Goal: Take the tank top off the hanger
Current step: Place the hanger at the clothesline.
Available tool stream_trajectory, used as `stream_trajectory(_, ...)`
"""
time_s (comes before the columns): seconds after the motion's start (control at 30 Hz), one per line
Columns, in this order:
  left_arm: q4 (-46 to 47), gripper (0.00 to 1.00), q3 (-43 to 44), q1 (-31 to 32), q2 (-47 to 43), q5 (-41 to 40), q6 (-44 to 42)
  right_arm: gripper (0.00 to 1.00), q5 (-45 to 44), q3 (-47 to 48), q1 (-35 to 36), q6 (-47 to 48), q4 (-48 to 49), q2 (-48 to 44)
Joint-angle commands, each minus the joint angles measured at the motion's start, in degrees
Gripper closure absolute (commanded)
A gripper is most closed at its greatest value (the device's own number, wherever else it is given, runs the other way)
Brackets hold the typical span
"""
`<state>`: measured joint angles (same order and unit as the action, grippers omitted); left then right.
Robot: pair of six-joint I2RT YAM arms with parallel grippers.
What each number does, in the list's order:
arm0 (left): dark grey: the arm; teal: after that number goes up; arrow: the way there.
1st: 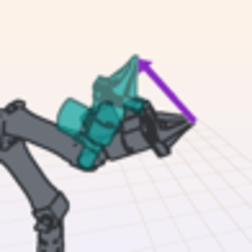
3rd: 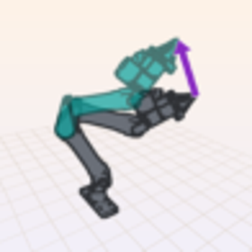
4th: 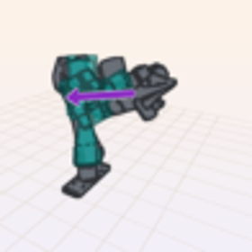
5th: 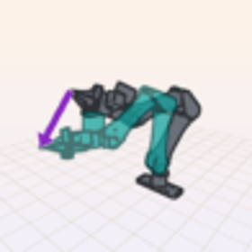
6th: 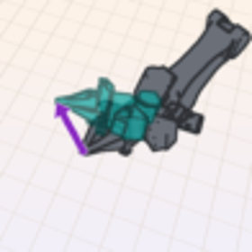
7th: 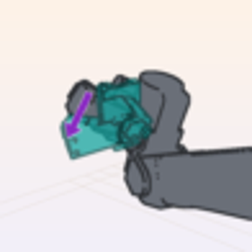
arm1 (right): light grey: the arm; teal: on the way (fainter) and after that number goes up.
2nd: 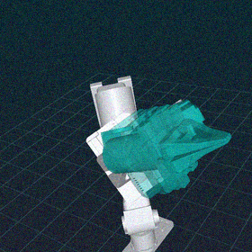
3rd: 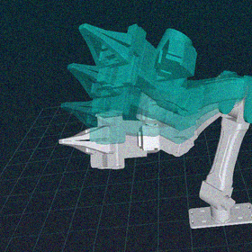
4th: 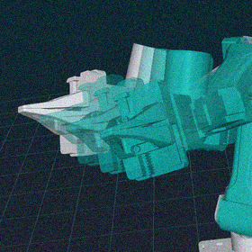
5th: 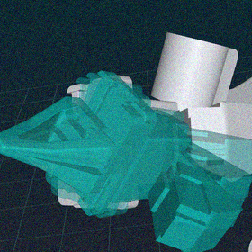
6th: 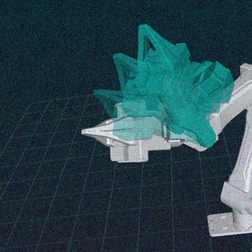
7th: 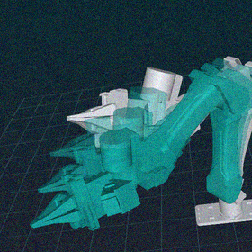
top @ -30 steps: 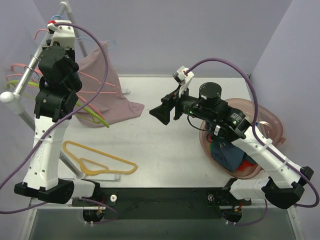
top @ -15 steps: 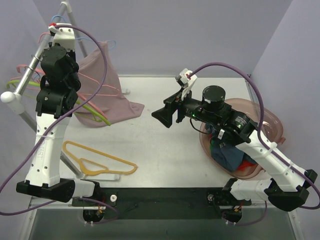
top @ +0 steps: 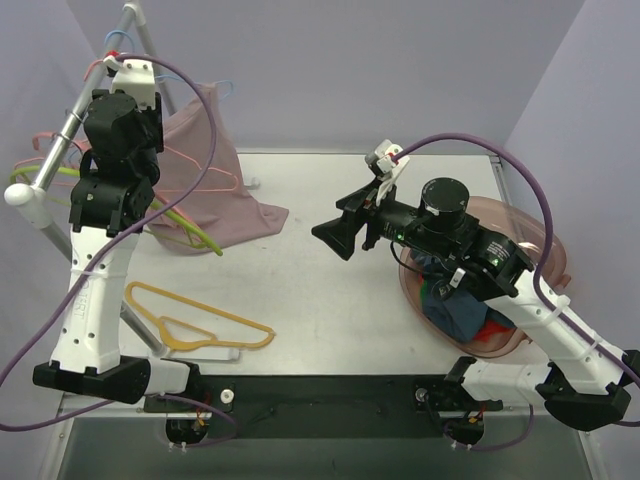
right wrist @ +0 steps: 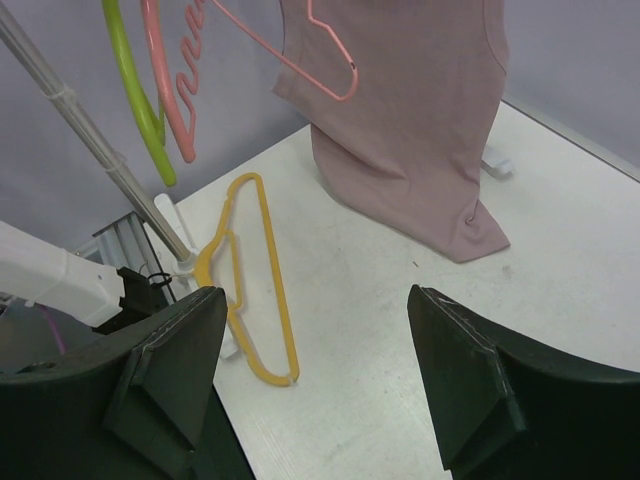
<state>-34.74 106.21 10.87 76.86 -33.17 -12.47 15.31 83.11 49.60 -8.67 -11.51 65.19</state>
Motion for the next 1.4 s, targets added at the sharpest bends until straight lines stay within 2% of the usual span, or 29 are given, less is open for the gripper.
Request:
stream_trajectory(0.0,-3.75,0.44,5.84,-0.24,-1.62,7.22,2.97,0.26,-1.07,-0.93,0.49,0.58,1.58,-1.55)
stream_trajectory(0.1,-4.90,0.40,8.04,0.02,-3.03,10.91,4.11,0.26,-1.25,-1.37,0.58,0.41,1.58,-2.08)
stream_trajectory(0.3,-6.48,0.39,10.68,1.34,-4.79,16.72,5.52,0.26,-1.60,-1.81,1.02,-0.21,1.23,-3.48)
stream_trajectory(0.43,-6.48,0.39,12.34,4.85,-3.92,16.83,5.70,0.26,-2.21,-2.16,1.28,-0.91,0.61,-4.63)
stream_trajectory(0.47,-6.91,0.39,14.26,6.16,-2.43,15.52,4.83,0.26,-2.39,-2.34,1.28,-1.09,0.52,-4.89)
stream_trajectory(0.5,-7.88,0.39,15.24,10.27,-1.37,13.67,4.04,0.26,-2.39,-2.60,1.37,-1.09,0.52,-5.59)
stream_trajectory(0.53,-7.97,0.39,16.30,12.48,-0.40,8.00,2.90,0.26,-2.39,-2.86,1.37,-1.00,0.61,-5.77)
stream_trajectory(0.63,-7.89,0.38,19.46,18.81,3.99,-0.02,-1.23,0.25,-3.00,-2.78,1.46,-0.30,-0.09,-5.95)
stream_trajectory(0.73,-6.92,0.38,22.28,20.15,8.29,-3.91,-2.38,0.25,-3.01,-2.08,1.46,0.23,-1.41,-6.30)
stream_trajectory(0.83,-3.51,0.38,23.51,20.15,12.25,-9.36,-2.91,0.25,-2.39,-2.34,1.46,0.23,-1.68,-7.27)
stream_trajectory(0.93,6.41,0.39,21.94,20.06,15.24,-17.35,-6.24,0.25,-2.30,-2.86,1.55,-0.03,-1.85,-8.32)
stream_trajectory(1.03,18.18,0.41,21.24,19.63,19.19,-25.43,-13.61,0.26,-2.48,-2.69,1.55,-1.09,-2.73,-8.15)
stream_trajectory(1.07,27.27,0.41,20.27,19.10,20.86,-27.89,-19.72,0.26,-2.30,-1.65,1.64,-1.26,-3.17,-7.71)
stream_trajectory(1.13,32.70,0.43,19.73,17.96,22.97,-31.78,-23.55,0.26,-1.52,0.11,1.81,-1.44,-5.70,-6.04)
stream_trajectory(1.27,26.67,0.44,25.08,14.45,26.23,-30.38,-18.05,0.27,-1.34,2.32,2.51,-1.18,-7.13,-4.90)
stream_trajectory(1.37,26.31,0.42,25.09,11.46,27.55,-29.85,-17.94,0.27,-1.86,3.11,2.87,-1.79,-6.86,-4.81)
